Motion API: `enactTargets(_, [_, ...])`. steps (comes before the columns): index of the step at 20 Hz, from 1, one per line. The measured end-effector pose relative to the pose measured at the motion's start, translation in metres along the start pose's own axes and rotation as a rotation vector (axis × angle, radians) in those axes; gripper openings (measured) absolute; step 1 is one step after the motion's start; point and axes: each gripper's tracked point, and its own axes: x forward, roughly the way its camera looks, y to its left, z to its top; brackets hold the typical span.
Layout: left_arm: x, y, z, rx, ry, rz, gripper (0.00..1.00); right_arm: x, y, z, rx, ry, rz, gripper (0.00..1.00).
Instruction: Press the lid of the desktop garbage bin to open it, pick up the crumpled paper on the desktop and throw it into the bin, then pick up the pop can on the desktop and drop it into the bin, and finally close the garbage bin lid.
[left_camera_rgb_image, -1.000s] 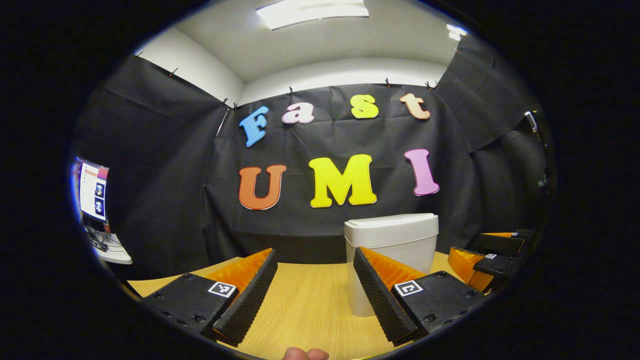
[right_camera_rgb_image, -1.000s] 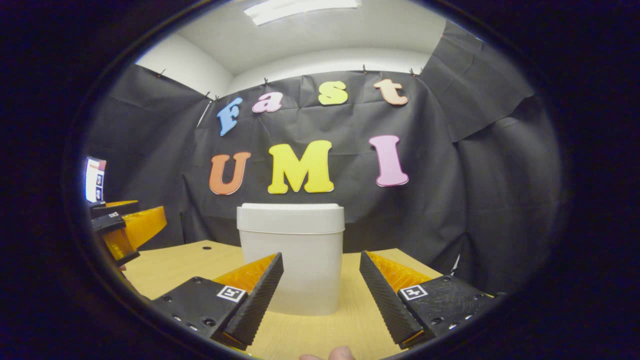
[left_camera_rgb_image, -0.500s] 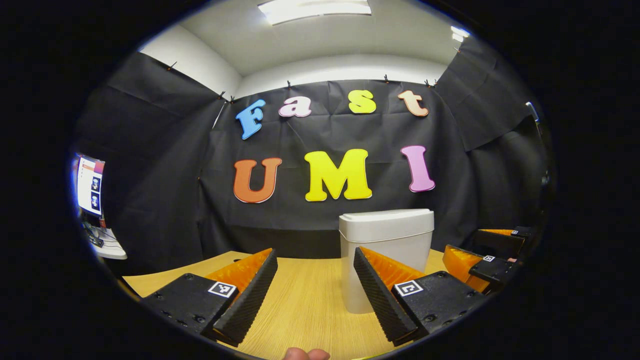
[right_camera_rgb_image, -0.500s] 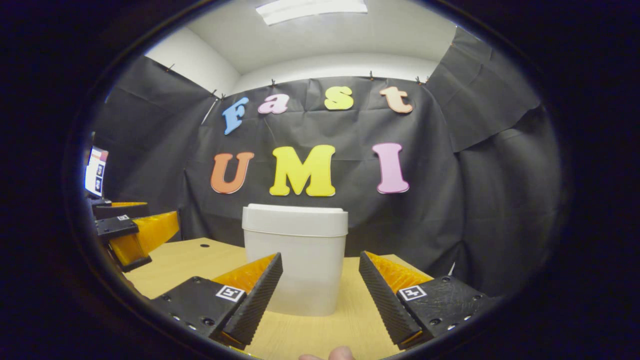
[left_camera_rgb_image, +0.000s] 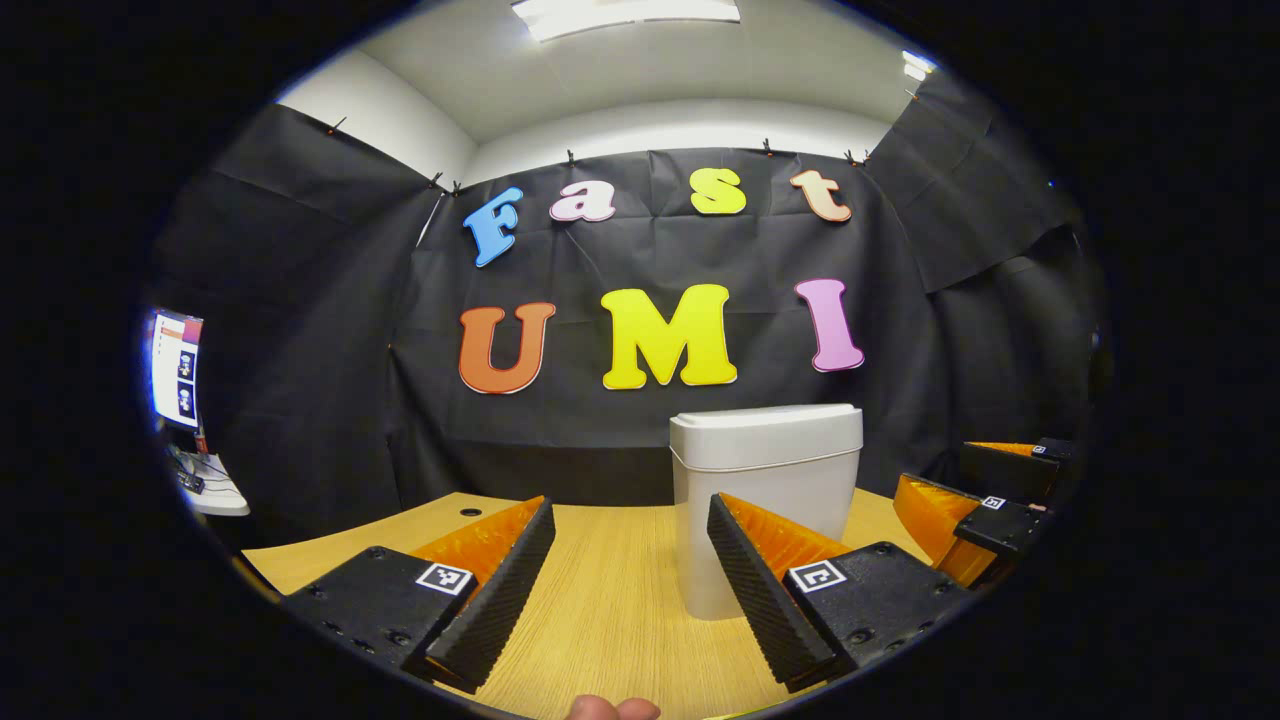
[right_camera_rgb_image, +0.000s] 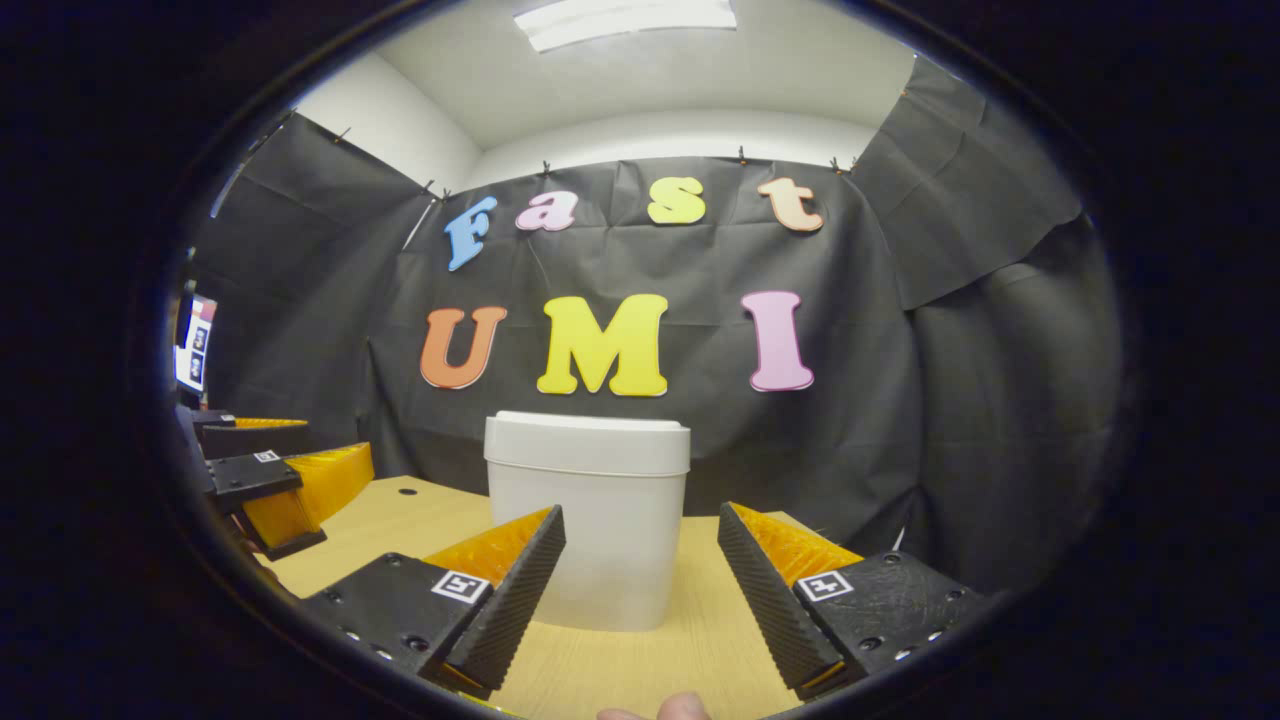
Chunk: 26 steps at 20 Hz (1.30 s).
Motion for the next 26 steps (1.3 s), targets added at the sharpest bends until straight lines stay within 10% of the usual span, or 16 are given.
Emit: enactTargets(26, [-0.0001,0.0005,-0.0024,-0.001,0.008,-0.004,0.99,-0.0034,-0.0008,-0.0039,-0.024,0.000,-0.018,0.96])
